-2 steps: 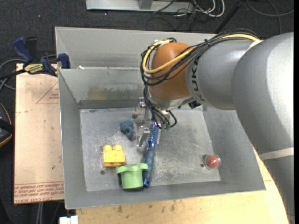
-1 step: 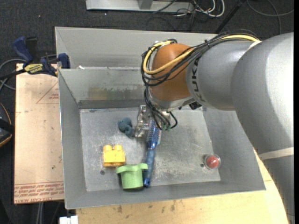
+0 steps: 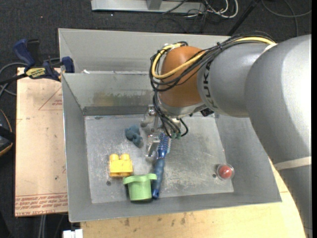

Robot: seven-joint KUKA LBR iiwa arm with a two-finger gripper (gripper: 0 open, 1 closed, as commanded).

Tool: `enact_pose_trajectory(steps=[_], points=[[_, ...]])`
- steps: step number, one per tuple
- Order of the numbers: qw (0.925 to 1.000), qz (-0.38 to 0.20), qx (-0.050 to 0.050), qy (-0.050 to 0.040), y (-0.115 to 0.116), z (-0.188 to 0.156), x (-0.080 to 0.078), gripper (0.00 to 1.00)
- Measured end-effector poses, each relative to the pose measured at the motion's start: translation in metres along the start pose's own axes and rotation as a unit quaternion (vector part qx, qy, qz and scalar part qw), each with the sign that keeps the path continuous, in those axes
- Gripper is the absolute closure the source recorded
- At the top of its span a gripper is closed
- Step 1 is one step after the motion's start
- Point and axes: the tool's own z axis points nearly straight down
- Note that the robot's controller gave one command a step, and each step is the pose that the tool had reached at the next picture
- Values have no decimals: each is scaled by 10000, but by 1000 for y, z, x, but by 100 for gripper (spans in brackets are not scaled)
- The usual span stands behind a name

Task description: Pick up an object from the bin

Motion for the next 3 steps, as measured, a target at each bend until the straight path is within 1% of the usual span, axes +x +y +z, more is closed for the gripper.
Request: enact_pose_trajectory(steps=[1,2,3], points=[[9971,752,0,-81,44,11,21,0],[9971,756,-28,-73,47,10,21,100],[9888,-1489,0,-43,40,-209,18,100]])
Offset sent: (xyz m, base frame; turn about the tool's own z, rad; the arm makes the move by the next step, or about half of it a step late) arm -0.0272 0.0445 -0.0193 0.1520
